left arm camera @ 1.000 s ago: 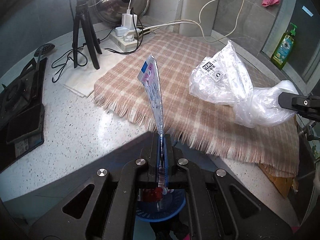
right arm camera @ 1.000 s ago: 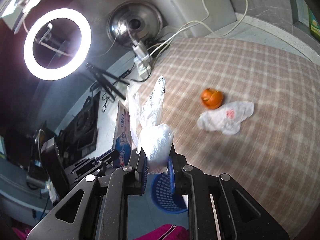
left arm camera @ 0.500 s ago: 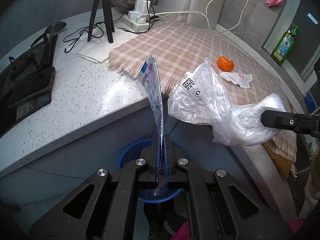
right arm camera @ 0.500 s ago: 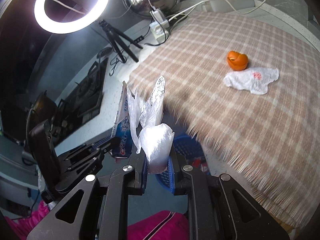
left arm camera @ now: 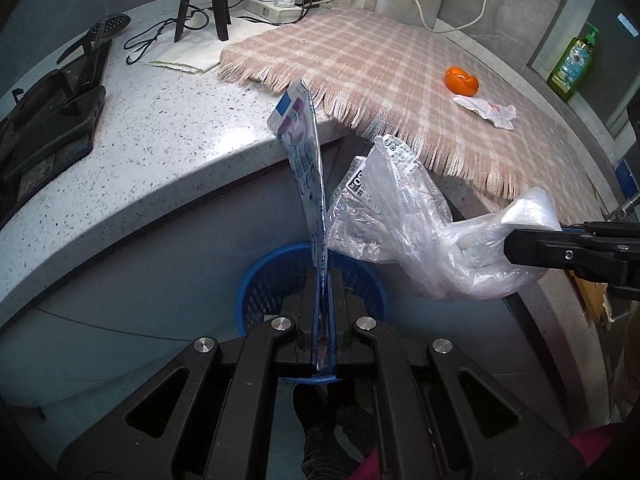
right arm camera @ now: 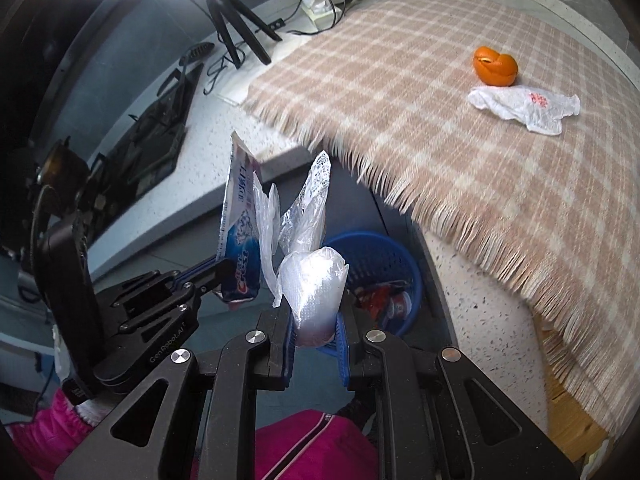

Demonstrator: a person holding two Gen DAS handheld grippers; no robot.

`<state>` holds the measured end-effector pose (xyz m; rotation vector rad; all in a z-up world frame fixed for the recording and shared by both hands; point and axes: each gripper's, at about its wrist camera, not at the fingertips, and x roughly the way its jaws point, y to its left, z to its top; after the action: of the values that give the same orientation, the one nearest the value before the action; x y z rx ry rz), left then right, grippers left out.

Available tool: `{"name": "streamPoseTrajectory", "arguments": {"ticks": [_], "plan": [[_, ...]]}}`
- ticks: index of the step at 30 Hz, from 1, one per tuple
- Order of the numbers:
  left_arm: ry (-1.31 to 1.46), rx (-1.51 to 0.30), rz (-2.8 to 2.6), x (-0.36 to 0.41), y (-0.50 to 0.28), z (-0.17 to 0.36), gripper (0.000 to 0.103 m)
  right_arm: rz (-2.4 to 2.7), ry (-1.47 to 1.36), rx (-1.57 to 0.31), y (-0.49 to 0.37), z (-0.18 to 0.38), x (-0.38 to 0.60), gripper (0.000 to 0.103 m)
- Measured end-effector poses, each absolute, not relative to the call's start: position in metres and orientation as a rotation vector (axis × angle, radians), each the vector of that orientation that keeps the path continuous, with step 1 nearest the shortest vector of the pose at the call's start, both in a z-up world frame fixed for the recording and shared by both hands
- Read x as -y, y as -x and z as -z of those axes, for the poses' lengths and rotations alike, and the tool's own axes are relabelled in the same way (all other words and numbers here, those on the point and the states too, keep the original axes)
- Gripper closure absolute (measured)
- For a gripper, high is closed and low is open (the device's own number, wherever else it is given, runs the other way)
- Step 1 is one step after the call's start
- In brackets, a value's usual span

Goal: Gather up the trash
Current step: 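Carry the toothpaste box and plastic bag down over the blue wastebasket, then open the left tool dropping the box while the right tool drops the bag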

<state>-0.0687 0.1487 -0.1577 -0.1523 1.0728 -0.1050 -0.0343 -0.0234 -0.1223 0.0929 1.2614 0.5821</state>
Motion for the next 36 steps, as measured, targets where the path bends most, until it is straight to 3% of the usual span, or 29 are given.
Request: {"name": "streamPoseTrajectory", "arguments": {"ticks": [23,25,27,29,36], "plan": [[0.105,-1.187,0.143,-0.147,0.049,0.212,0.101,-0.506,0.049,-1.291,0.032,0.167,-0.003,0.088],[0.097,-1.203,0.145,-0.145,0.047,0.217,0.096,-0.502,0.059,-1.297,0.031,0.171,-0.005,0.085],[0.090,-1.203,0.144,-0.144,0.046,0.218,0.078,-0.494,0.071,-1.303,0.029,0.174,-0.006,0.084],[0.080,-1.195,0.142,-0.143,0.047,0.218,0.069,-0.495,0.076,-1.314,0.026,0.177,-0.008,0.083],[0.055,-1.205,0.132,-0.140,0.048,0.222,0.068,-0.491,0.065,-1.324,0.020,0.181,-0.008,0.079]]}}
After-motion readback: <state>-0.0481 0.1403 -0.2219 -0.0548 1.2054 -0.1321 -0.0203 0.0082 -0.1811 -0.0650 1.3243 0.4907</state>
